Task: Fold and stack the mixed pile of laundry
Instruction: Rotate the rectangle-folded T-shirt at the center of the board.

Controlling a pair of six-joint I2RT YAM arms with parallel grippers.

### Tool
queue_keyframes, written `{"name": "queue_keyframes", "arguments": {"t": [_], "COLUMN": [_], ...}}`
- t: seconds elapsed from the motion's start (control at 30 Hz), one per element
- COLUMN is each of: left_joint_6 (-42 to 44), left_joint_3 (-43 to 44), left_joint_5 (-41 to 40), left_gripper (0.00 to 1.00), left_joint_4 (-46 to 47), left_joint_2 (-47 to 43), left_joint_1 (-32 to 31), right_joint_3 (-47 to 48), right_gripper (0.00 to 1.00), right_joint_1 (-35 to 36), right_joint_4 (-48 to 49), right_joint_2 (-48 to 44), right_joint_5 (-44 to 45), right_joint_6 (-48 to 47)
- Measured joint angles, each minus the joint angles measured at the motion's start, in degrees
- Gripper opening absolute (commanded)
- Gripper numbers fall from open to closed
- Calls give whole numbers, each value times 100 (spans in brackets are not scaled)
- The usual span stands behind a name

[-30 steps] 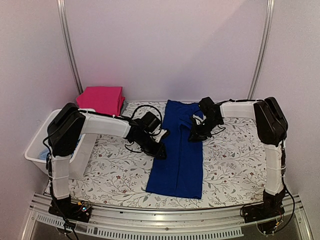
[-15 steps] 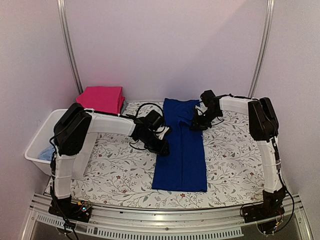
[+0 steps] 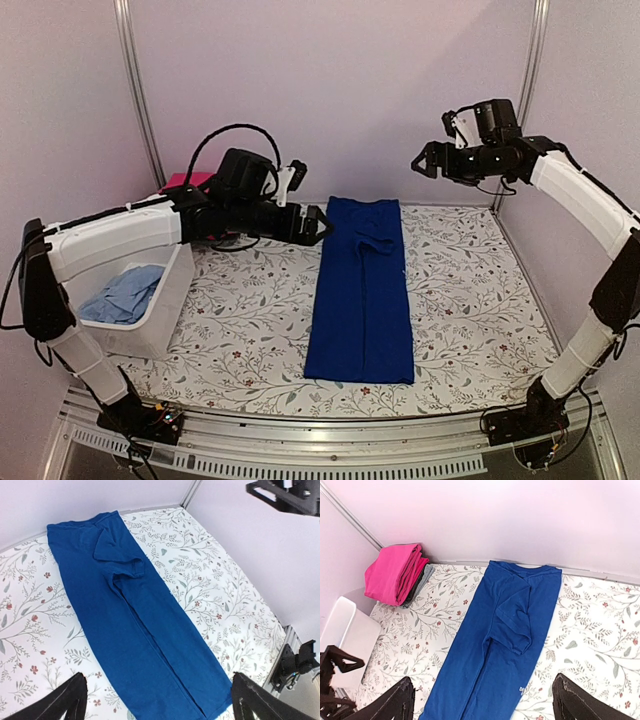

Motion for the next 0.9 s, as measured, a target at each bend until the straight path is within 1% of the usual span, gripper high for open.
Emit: {"name": "queue_keyframes", "arguments": {"t": [0.07,0.1,0.13,0.23,0.3,0.37,0.5,0.57,0.63,0.73,0.9], "left_joint_6": [-107,-170,-247,-629,-962,-1340,-2168,-2514,-2782,-3014,-3165], "left_joint_3": [-190,-380,-632,-1405,-1838,-2267,-3134,-3445,-3646,-3775,-3775], "left_joint_5": [297,409,501,782,973,1134,1386,1453,1543,1659,1781], "left_gripper": [100,100,97,85,76,68,55,45,38,35,33], "left_joint_4": [28,28,31,-70,-155,-190,-87,33,181,433,831], "left_joint_2": [9,2,-15,-22,-37,-116,-509,-675,-715,-640,-319], "left_joint_1": [59,66,55,-186,-431,-667,-955,-1001,-1010,-1019,-1047], "right_joint_3": [-284,-549,-935,-2151,-3185,-3993,-5287,-5751,-6057,-6325,-6481], "right_gripper": [92,91,90,84,79,74,59,52,49,46,42], "right_joint_1": [-114,-160,-192,-184,-44,205,859,1073,1145,1257,1598], "right_joint_4": [4,48,48,-35,-249,-424,-461,-413,-337,-122,378], "right_joint_2": [-339,-474,-608,-861,-1104,-1410,-2208,-2487,-2603,-2594,-2361], "right_joint_5": [-225,-435,-662,-1237,-1565,-1803,-2210,-2310,-2334,-2319,-2280], "right_joint_6": [11,44,109,369,656,935,1534,1832,2015,2321,2662]}}
